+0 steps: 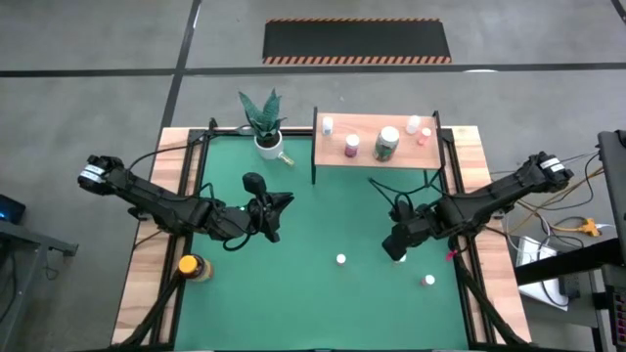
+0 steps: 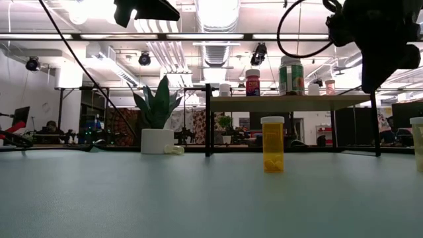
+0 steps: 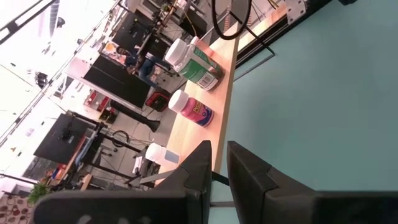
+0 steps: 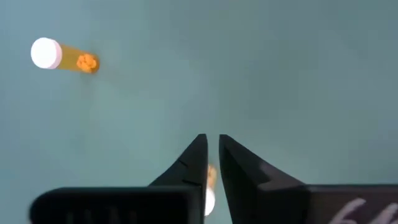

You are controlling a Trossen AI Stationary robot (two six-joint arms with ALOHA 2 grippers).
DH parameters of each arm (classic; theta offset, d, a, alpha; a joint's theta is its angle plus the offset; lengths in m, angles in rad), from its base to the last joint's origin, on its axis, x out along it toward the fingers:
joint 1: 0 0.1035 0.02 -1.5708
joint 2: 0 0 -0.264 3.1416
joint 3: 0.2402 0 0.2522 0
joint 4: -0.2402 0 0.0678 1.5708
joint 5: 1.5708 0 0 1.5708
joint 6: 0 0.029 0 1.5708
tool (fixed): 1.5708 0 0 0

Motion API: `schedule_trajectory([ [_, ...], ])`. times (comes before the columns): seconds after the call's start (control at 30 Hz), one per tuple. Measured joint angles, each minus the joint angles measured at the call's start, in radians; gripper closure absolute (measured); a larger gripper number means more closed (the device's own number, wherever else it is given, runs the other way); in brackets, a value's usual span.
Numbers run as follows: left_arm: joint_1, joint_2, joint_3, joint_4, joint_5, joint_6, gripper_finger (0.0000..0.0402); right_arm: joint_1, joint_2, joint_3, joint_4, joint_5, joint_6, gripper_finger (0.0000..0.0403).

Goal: Pick and place medicine bottles onto shelf by color
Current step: Put the bottom light yellow pill bottle on the shelf

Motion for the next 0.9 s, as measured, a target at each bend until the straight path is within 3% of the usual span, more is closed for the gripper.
schedule_trajectory([
  [0.47, 0.0, 0.0, 0.0, 0.001, 0.0, 0.023, 0.0369, 0.048, 0.042, 0.0, -0.005, -0.187, 0.224, 0.0198],
  [0.63, 0.0, 0.0, 0.0, 0.001, 0.0, 0.023, 0.0369, 0.064, 0.103, 0.0, -0.003, -0.188, 0.243, 0.0179],
  [0.9, 0.0, -0.001, 0.0, 0.001, 0.0, 0.023, 0.0369, 0.067, 0.184, 0.0, -0.003, -0.216, 0.242, 0.0189],
])
